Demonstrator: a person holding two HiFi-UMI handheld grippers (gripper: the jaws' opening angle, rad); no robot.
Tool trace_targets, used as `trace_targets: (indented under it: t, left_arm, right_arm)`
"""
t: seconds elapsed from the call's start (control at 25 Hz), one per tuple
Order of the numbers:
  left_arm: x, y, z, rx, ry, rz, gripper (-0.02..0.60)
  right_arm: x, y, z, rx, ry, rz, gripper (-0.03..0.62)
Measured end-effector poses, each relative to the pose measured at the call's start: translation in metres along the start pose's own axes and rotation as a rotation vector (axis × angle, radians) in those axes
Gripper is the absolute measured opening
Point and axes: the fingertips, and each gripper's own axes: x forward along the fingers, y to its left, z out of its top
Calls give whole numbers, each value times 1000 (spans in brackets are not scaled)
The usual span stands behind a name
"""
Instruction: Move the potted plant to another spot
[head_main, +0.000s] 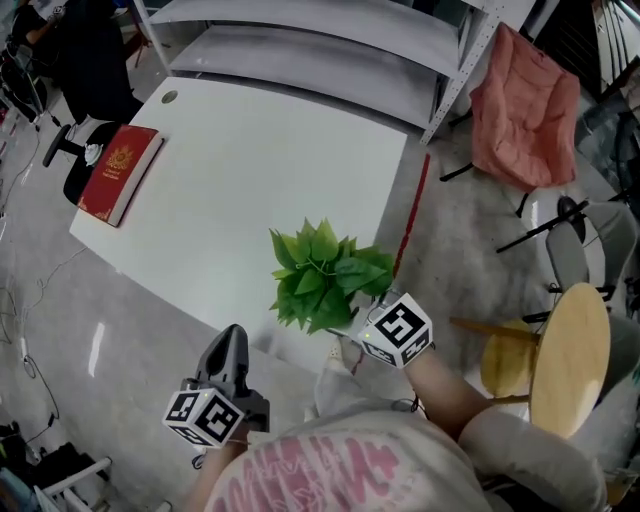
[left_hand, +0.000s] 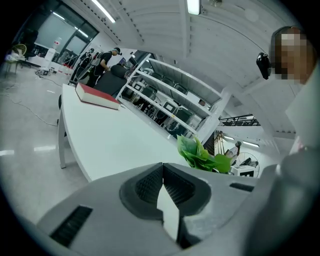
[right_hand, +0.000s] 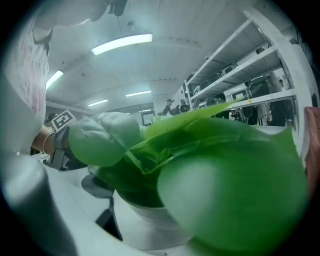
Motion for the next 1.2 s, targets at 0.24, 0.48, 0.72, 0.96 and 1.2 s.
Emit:
trace_targets:
  t: [0.24,0.48,0.72,0.96,1.2]
  left_arm:
    - [-3,0,19,-9,-63,53,5]
    - [-11,-2,27,-25,-125,96,5]
    - [-15,-1,47,-16,-188,112,5]
    - [-14,4,35,-19,-215,122,5]
    - [-10,16,44,-27,-247,102,5]
  right_arm:
    - [10,-5,2,7,47,80,532]
    - [10,-7,1,-4,108,122,531]
    - [18,-7,17,50,91,152,528]
    - [21,-3,31,42,14,188,528]
    - [28,10,56,11,-51,205,528]
